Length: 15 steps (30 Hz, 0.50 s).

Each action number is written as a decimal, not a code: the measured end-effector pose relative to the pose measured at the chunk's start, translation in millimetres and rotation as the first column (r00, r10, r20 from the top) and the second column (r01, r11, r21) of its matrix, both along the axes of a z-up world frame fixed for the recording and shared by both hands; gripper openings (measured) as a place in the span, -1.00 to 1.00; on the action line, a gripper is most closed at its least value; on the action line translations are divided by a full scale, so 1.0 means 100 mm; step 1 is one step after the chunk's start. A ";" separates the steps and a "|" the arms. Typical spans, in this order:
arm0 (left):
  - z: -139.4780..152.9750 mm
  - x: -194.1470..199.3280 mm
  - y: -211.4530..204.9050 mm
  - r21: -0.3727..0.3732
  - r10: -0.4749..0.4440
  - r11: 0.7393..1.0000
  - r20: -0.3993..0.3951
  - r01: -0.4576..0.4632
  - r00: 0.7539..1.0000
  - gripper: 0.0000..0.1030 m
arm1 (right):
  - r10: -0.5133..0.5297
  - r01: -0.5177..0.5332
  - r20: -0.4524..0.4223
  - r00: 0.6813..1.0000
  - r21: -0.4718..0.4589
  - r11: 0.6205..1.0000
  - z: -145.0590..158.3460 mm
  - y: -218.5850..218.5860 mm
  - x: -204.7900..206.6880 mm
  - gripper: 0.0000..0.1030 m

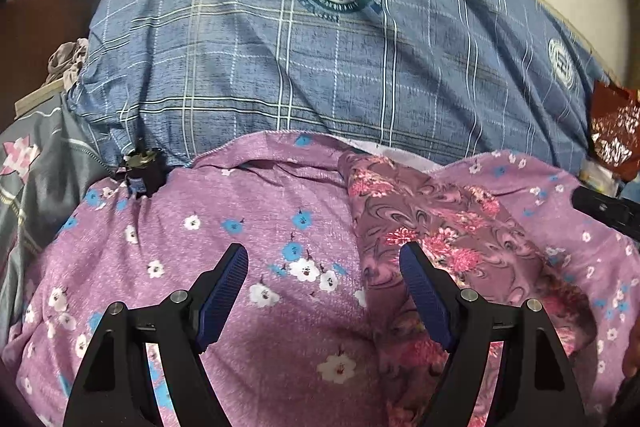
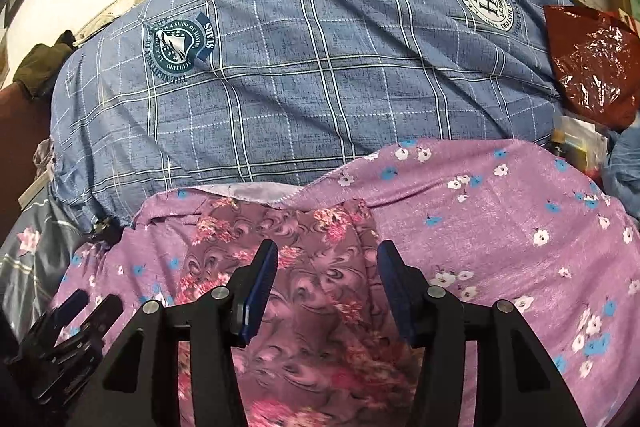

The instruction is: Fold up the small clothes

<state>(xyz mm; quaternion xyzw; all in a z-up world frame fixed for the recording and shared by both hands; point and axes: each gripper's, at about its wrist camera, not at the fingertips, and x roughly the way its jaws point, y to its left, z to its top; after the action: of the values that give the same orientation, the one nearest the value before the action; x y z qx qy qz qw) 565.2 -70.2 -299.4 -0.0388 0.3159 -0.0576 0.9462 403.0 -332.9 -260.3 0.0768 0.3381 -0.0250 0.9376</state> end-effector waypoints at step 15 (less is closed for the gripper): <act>-0.16 0.41 -0.03 -0.124 -0.019 0.992 -0.089 0.008 0.996 0.51 | -0.029 0.086 -0.196 0.980 0.286 0.954 -0.50 -0.99 0.17 0.17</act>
<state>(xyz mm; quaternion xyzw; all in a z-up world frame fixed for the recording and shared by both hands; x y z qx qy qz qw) 606.1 -73.3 -315.2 -0.0979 0.3541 -0.0818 0.9265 420.2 -431.6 -309.9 0.2220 0.4234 -0.0092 0.8783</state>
